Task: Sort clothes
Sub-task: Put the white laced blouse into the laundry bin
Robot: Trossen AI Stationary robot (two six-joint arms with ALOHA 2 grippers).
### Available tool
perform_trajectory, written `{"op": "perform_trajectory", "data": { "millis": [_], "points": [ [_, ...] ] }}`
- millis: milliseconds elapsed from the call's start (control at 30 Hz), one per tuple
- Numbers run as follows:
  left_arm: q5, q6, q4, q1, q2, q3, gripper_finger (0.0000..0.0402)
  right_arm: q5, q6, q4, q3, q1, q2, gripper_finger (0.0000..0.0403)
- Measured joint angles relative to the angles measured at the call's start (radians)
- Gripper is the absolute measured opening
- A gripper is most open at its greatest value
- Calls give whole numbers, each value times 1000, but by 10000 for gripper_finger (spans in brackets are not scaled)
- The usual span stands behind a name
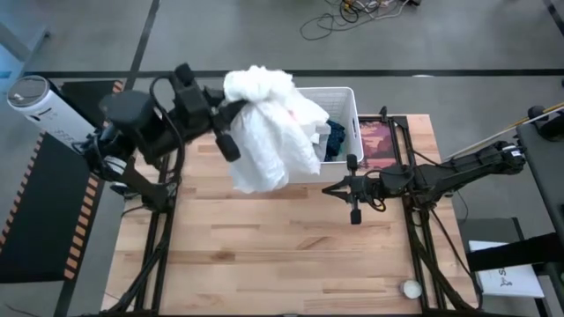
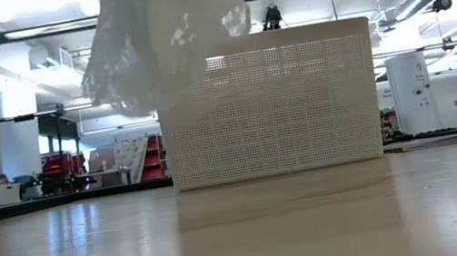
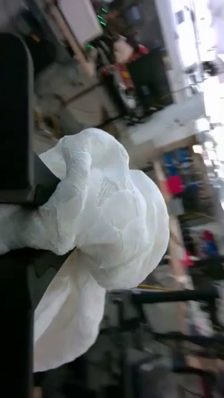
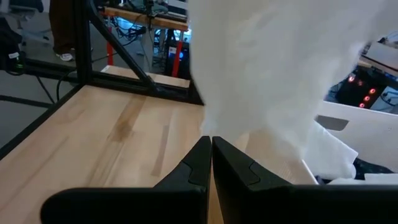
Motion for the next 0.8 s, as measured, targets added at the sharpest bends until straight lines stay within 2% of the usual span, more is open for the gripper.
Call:
{"op": "perform_trajectory", "data": {
  "millis": [167,300,567,800],
  "points": [
    [107,110,195,62,0,0,26,0,-5,5,0,0,0,0],
    [240,129,305,148,0,0,26,0,-7,5,0,0,0,0],
    [541,65,462,350,10,1,26,0,-18,5,0,0,0,0],
    [701,-31,514,500,67,1,26,0,-38,4,1,0,0,0]
  ]
}}
